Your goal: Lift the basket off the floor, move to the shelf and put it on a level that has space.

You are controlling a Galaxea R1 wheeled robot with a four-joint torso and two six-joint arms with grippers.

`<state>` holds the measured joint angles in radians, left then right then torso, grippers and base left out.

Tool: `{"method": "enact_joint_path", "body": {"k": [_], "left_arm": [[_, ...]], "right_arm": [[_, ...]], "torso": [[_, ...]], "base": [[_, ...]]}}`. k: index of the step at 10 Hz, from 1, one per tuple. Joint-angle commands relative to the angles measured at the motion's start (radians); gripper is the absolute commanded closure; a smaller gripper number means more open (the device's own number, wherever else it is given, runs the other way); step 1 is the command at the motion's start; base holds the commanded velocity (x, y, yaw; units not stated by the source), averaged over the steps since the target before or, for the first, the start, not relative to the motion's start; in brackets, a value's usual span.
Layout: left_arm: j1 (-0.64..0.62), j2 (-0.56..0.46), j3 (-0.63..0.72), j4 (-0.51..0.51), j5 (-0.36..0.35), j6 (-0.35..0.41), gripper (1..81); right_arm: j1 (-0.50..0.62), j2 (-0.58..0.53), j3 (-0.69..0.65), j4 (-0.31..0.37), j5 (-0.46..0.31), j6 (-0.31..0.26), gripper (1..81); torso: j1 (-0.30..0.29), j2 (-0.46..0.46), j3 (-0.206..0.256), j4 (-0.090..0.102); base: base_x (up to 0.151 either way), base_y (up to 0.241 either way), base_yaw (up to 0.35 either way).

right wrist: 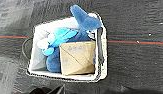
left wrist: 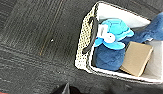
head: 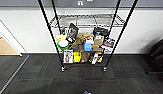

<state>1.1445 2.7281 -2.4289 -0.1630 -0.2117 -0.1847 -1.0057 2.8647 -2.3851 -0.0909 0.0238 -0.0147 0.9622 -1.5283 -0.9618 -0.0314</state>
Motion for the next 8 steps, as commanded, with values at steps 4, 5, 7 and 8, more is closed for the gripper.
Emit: {"method": "enact_joint_path", "body": {"k": [4,5,7,8], "left_arm": [[-0.153,-0.007,0.007,-0.001,0.141,-0.001,1.0],[-0.153,-0.005,0.007,-0.001,0.141,-0.001,1.0],[-0.163,-0.008,0.008,-0.006,0.152,-0.001,1.0],[-0.17,-0.008,0.008,-0.007,0.155,-0.001,1.0]], "right_arm": [[0.092,-0.005,0.005,0.008,-0.059,0.001,1.0],[0.098,-0.002,0.005,0.013,-0.059,0.001,1.0],[0.11,0.003,0.005,0.013,-0.059,0.001,1.0],[0.117,0.003,0.005,0.013,-0.059,0.001,1.0]], "torso": [[0.129,-0.202,0.0,0.0],[0.15,-0.236,-0.041,0.0],[0.188,-0.297,-0.089,0.0],[0.207,-0.327,-0.118,0.0]], "base": [[0.0,0.0,0.0],[0.0,0.0,0.0],[0.0,0.0,0.0],[0.0,0.0,0.0]]}}
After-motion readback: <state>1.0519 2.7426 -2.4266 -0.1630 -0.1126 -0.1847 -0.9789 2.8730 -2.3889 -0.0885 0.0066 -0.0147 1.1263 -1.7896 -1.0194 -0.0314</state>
